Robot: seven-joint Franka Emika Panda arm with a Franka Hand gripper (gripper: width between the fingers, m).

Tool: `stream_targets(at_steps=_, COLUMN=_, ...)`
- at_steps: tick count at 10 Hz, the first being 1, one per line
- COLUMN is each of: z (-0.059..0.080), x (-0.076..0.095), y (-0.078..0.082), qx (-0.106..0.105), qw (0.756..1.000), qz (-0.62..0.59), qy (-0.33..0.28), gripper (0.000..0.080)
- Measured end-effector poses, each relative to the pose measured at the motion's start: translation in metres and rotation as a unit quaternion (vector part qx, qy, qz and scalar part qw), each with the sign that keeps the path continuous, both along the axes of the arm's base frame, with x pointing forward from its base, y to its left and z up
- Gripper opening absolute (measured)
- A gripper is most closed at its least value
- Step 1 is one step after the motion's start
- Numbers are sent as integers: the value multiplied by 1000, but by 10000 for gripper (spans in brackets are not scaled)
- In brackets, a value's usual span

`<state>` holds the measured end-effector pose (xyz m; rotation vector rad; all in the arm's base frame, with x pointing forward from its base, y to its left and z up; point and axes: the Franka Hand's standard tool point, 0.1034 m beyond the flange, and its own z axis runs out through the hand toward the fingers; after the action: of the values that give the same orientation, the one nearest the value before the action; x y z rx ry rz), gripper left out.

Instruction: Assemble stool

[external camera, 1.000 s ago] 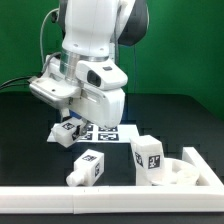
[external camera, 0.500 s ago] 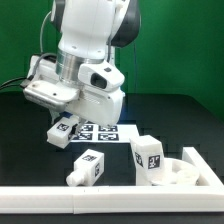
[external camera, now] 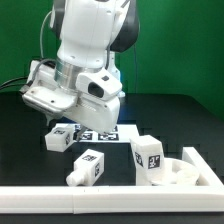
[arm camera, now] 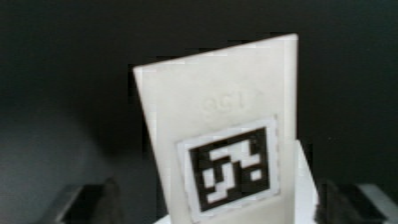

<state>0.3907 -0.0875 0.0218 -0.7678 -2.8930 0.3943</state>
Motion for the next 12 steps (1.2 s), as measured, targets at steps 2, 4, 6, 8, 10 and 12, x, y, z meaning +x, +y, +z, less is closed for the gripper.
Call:
stream_targets(at_steps=2, z=9, x=4, y=-4, qx=0, qw=1000, qz=-13, qy=-13, gripper=643)
stream_targets(at_steps=4, z=24, x=14, y=-3, qx=-10, qw=995, qz=-92, qy=-49, gripper=648)
stream_targets(at_steps=6, z=34, x=23, y=-5, qx=-13, qw=987, qz=-140, qy=-73, gripper=648)
stream_targets(at_steps=8, z=33, x=19, y=-13, qx=-16, qw=983, qz=-168, qy=-74, gripper=648)
stream_targets(at_steps=10, z=33, x=19, y=-13, qx=-26, qw=968, qz=-233, qy=-88, gripper=648)
stream_targets(at_steps=12, z=34, x=22, y=-12, qx=-43, qw=928, qz=-352, qy=-114, gripper=648)
